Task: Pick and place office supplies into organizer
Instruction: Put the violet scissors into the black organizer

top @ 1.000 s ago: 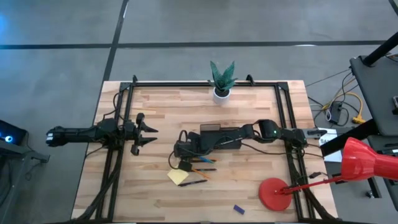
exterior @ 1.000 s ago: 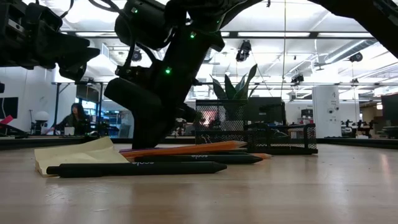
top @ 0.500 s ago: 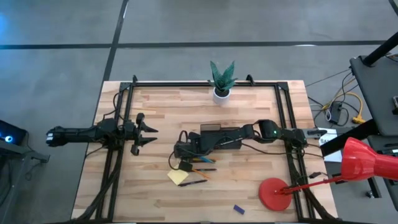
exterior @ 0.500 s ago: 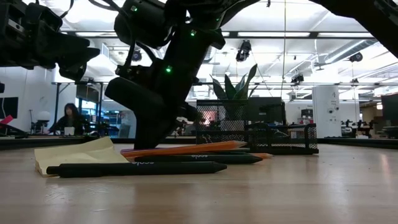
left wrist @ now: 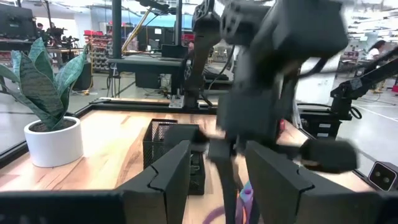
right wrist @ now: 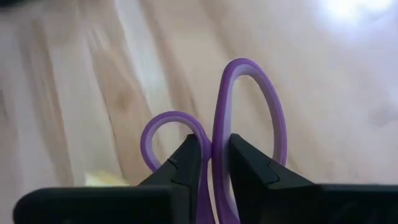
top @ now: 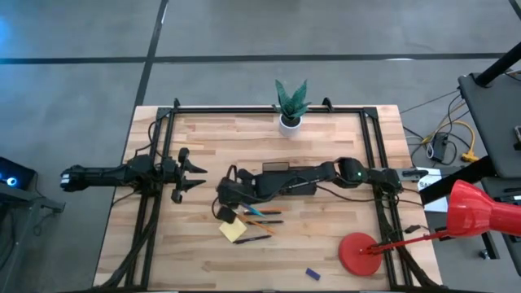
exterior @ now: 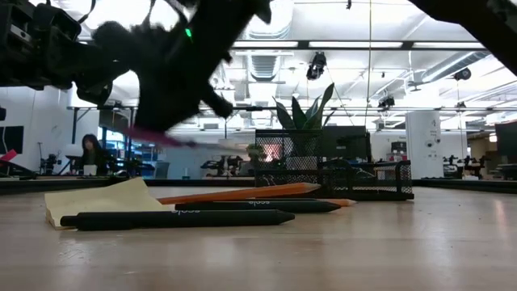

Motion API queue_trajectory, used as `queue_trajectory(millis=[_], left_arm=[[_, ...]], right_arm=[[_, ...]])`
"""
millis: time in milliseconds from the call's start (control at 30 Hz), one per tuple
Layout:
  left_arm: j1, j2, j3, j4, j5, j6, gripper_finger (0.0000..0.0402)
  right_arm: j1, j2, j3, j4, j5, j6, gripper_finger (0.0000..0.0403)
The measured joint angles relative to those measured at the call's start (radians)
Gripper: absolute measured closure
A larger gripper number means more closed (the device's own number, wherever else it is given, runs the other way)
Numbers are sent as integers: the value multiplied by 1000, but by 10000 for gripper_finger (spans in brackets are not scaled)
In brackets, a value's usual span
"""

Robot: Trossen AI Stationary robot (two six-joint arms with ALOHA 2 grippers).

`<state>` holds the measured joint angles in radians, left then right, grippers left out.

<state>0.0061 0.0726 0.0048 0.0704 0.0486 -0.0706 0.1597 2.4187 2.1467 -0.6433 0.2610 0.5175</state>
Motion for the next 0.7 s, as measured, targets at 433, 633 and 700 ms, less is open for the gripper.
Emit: queue_trajectory(millis=[433,633,700], left_arm=[[0,0,0,0,0,0,261],[0,0,0,0,0,0,261],[0,-1,0,0,0,0,261]], right_arm=[[77,-37,192,-571,792,491,343],[84,-86,194,-668,1077,589,344],[78,-95,194,-671,1136,546,344]])
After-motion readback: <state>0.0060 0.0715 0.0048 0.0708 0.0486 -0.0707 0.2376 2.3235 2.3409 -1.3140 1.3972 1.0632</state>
